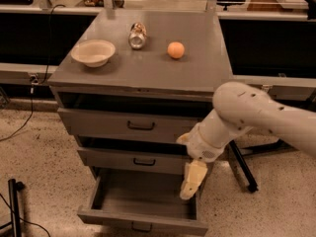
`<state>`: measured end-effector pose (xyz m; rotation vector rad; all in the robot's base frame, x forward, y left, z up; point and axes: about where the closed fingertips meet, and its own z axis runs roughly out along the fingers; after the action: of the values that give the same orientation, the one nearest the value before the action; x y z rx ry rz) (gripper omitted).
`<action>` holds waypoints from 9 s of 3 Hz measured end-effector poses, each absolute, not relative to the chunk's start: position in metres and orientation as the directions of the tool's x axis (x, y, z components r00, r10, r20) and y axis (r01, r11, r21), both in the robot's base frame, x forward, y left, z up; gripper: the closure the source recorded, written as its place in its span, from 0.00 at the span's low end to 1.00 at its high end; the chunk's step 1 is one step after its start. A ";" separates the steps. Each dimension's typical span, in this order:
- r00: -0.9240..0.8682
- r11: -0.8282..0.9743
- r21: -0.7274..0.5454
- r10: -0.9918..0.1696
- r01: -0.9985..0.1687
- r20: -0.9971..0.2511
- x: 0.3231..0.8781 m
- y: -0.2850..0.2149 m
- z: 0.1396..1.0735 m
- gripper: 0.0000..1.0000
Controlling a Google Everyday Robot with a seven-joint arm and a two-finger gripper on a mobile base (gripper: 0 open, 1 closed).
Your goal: Close bottom drawer
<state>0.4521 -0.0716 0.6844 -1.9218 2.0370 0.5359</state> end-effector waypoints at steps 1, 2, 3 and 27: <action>-0.049 0.033 0.043 -0.883 -0.999 -0.468 0.449 -0.053 0.673 0.00; -0.024 0.001 0.049 -0.882 -0.999 -0.471 0.455 -0.041 0.667 0.00; -0.033 -0.018 0.094 -0.860 -0.995 -0.510 0.435 -0.018 0.612 0.00; -0.256 0.390 -0.044 -0.681 -0.920 -0.686 0.536 -0.044 0.202 0.26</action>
Offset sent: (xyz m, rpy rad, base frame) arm 0.0110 0.0486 -0.0255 0.0301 -0.0129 0.0810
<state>0.5358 -0.0440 0.2023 -1.3666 2.0247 0.4911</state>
